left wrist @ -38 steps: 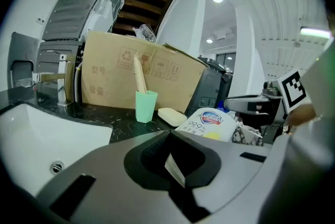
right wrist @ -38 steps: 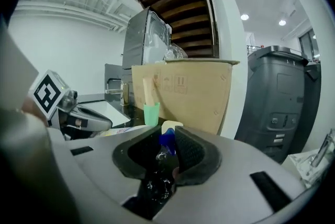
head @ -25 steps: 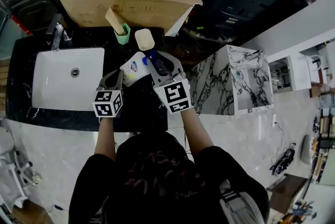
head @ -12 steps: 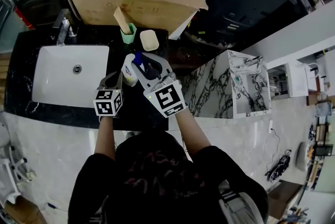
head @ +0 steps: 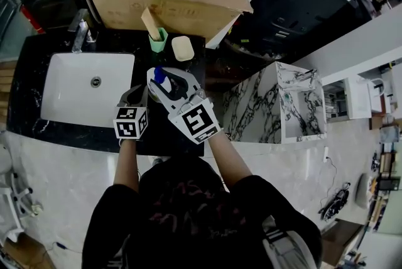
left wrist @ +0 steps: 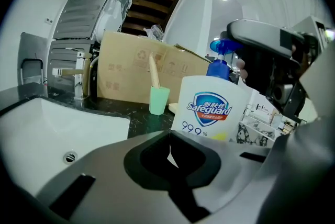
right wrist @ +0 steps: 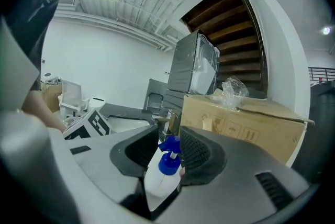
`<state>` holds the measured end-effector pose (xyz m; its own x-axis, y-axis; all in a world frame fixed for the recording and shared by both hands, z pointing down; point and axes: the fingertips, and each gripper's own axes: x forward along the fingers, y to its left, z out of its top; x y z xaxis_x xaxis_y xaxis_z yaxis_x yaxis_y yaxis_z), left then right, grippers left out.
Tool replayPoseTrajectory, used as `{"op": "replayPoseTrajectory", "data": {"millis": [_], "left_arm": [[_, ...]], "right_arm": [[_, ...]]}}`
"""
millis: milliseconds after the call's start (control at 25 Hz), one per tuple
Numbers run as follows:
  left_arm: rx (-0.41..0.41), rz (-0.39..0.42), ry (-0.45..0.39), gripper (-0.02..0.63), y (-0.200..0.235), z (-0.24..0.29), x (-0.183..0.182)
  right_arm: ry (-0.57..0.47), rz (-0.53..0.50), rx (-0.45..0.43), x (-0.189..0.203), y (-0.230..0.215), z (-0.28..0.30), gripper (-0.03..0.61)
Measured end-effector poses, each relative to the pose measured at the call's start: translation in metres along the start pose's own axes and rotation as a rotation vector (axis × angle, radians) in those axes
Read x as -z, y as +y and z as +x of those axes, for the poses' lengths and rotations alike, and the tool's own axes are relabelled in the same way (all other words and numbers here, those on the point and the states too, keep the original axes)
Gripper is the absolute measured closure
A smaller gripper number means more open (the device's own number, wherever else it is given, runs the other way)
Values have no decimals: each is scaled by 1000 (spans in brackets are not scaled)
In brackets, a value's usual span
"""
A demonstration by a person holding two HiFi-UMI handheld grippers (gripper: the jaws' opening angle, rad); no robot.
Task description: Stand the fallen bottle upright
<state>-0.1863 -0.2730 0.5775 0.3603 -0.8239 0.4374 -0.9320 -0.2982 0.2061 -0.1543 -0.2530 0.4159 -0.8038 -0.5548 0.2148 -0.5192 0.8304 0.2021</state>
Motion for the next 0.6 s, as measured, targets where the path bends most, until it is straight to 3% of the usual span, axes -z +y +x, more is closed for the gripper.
{"op": "replayPoseTrajectory", "data": {"millis": [600], "left_arm": [[-14,29,11,597,-1,-8,-2]], "right_arm": [[-45,112,-6,-2,-3,-10,423]]}}
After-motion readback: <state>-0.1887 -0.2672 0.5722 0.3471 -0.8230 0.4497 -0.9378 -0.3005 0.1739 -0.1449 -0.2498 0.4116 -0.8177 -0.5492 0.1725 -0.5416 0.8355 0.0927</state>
